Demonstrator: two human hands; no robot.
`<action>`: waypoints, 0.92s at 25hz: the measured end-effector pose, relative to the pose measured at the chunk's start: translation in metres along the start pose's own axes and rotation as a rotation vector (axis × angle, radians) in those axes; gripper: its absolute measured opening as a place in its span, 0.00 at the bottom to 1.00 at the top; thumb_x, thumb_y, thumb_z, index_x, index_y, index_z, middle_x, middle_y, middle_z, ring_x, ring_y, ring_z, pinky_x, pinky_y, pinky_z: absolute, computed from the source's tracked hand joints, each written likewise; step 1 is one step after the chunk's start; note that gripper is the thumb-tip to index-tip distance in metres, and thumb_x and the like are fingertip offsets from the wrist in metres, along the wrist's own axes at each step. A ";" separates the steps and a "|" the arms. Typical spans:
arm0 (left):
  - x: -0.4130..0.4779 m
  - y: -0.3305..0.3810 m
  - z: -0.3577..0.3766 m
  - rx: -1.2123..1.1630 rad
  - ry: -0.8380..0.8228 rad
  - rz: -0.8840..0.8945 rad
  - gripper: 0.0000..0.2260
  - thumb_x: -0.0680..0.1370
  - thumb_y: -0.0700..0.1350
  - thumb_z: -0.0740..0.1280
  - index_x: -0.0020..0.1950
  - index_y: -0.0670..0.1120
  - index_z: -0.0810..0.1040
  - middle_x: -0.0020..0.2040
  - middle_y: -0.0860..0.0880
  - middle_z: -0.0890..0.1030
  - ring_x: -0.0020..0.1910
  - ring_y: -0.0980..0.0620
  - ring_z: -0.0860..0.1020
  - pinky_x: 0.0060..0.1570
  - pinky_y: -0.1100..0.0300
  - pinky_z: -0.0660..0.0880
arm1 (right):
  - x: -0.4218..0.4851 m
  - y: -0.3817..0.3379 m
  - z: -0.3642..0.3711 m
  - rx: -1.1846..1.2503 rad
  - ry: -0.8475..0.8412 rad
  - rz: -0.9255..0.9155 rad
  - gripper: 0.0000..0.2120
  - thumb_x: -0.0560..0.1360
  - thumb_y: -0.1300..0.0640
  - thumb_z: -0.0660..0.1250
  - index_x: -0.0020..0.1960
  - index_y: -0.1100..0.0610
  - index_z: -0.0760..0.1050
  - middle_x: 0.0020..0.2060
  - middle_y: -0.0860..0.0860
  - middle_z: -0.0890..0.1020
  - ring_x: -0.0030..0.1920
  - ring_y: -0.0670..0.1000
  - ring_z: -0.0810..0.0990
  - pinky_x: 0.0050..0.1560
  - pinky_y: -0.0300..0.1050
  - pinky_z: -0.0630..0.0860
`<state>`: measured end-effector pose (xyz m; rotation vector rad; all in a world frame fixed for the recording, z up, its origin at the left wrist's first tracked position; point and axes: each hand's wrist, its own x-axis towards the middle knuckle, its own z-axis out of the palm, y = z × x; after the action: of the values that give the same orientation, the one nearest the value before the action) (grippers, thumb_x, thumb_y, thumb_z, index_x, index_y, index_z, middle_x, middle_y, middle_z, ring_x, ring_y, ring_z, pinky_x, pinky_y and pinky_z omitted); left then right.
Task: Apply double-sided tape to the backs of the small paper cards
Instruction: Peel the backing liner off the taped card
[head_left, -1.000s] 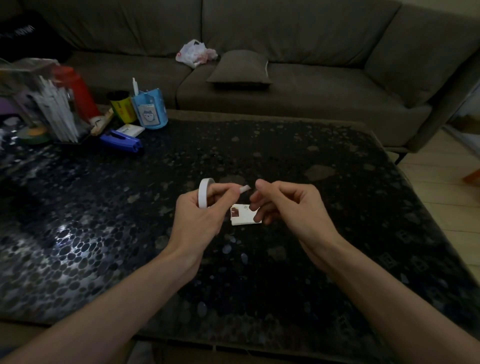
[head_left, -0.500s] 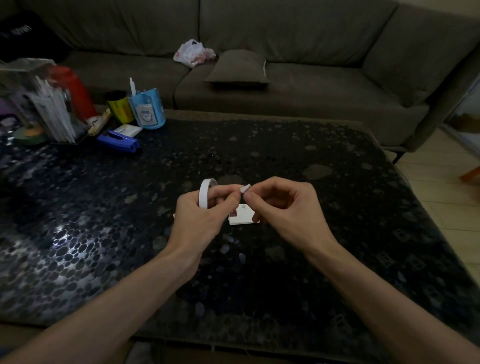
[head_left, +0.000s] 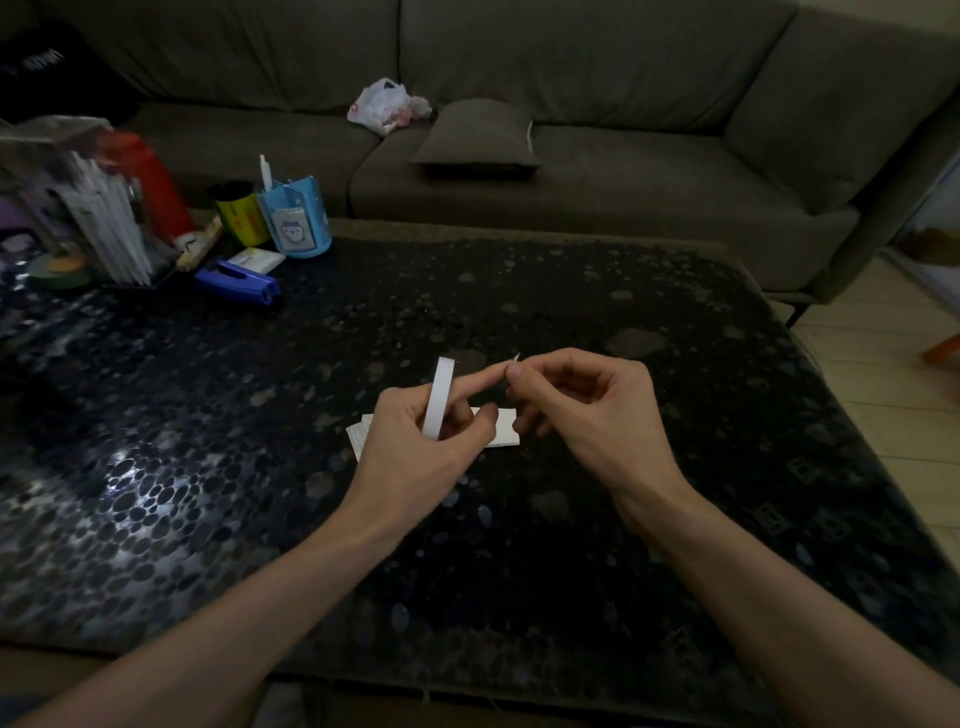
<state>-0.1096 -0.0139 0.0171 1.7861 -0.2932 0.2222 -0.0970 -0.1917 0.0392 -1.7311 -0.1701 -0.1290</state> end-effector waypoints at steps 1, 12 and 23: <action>0.000 0.000 0.001 0.004 -0.005 0.008 0.17 0.80 0.37 0.72 0.64 0.54 0.85 0.28 0.58 0.71 0.26 0.60 0.69 0.31 0.70 0.69 | 0.000 0.000 0.000 0.008 0.001 0.007 0.04 0.78 0.54 0.74 0.49 0.54 0.86 0.40 0.48 0.88 0.38 0.48 0.87 0.38 0.36 0.81; -0.003 0.000 0.001 0.013 -0.026 -0.013 0.13 0.79 0.38 0.72 0.54 0.57 0.87 0.27 0.49 0.72 0.27 0.53 0.68 0.31 0.56 0.69 | 0.001 -0.002 -0.002 0.014 -0.003 -0.009 0.03 0.77 0.55 0.75 0.47 0.53 0.87 0.40 0.49 0.88 0.38 0.49 0.88 0.38 0.36 0.80; -0.004 -0.005 0.000 0.081 -0.023 0.025 0.10 0.79 0.38 0.72 0.54 0.52 0.88 0.27 0.56 0.73 0.25 0.58 0.69 0.29 0.63 0.69 | 0.001 -0.005 -0.005 -0.009 -0.024 -0.022 0.03 0.77 0.57 0.74 0.46 0.52 0.86 0.40 0.47 0.88 0.38 0.48 0.88 0.39 0.36 0.82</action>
<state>-0.1119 -0.0126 0.0114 1.8663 -0.3274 0.2348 -0.0965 -0.1962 0.0451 -1.7410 -0.2068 -0.1256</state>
